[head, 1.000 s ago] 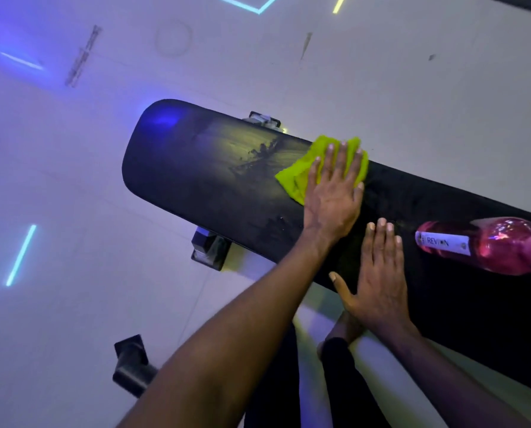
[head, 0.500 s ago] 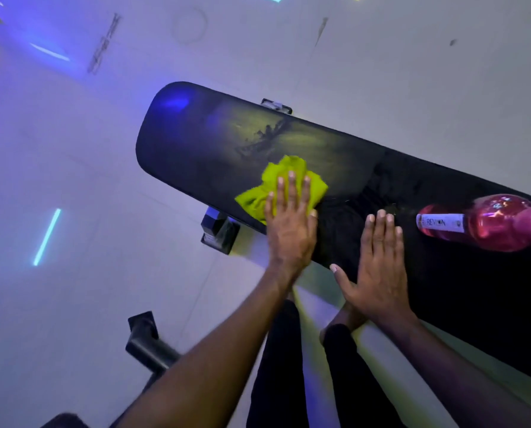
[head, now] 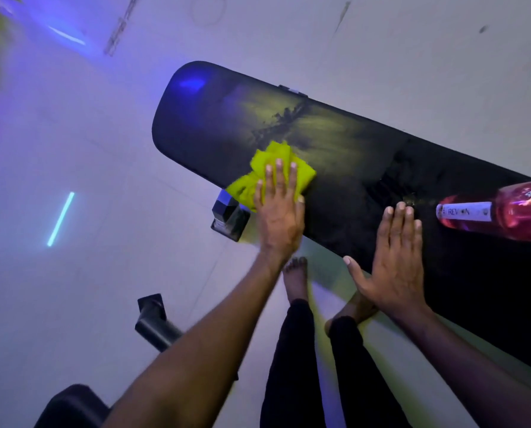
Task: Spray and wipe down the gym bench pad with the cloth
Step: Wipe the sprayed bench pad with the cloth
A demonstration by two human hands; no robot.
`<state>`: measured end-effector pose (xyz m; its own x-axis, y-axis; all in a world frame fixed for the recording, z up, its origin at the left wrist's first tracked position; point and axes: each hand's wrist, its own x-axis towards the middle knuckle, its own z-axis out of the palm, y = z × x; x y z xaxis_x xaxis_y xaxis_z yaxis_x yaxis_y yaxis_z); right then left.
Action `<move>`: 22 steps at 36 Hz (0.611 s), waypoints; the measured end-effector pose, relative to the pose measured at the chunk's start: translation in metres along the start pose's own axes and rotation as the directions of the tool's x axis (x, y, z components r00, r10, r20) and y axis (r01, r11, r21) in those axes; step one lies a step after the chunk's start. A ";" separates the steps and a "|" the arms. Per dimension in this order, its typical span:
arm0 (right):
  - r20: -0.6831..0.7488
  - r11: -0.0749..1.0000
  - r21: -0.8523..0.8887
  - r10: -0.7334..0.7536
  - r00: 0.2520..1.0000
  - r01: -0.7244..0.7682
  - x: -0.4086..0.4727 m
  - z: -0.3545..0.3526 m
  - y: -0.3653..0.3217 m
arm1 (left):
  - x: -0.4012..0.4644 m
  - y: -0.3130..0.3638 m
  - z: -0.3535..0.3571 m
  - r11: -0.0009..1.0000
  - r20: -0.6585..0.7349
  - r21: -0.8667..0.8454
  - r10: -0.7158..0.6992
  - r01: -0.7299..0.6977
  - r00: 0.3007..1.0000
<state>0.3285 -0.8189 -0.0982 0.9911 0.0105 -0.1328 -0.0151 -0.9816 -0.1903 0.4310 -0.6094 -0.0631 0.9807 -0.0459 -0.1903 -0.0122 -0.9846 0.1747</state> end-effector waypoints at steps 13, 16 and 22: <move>-0.012 0.998 -0.023 -0.063 0.998 0.063 0.039 -0.001 -0.026 | 0.061 -0.065 -0.019 0.999 -0.090 -0.014 0.042 -0.043 0.995; -0.014 0.998 -0.019 -0.058 0.998 0.058 0.056 -0.004 -0.036 | 0.074 -0.041 -0.022 0.994 -0.107 -0.076 -0.089 0.081 0.990; -0.029 0.999 -0.019 -0.029 0.999 0.028 0.075 -0.010 -0.043 | 0.050 0.006 -0.015 0.962 -0.036 -0.166 0.212 -0.215 0.977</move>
<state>0.4050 -0.7780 -0.0903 0.9946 0.0331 -0.0988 0.0154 -0.9844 -0.1752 0.4829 -0.6147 -0.0573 0.9621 -0.2475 -0.1140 -0.1902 -0.9095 0.3697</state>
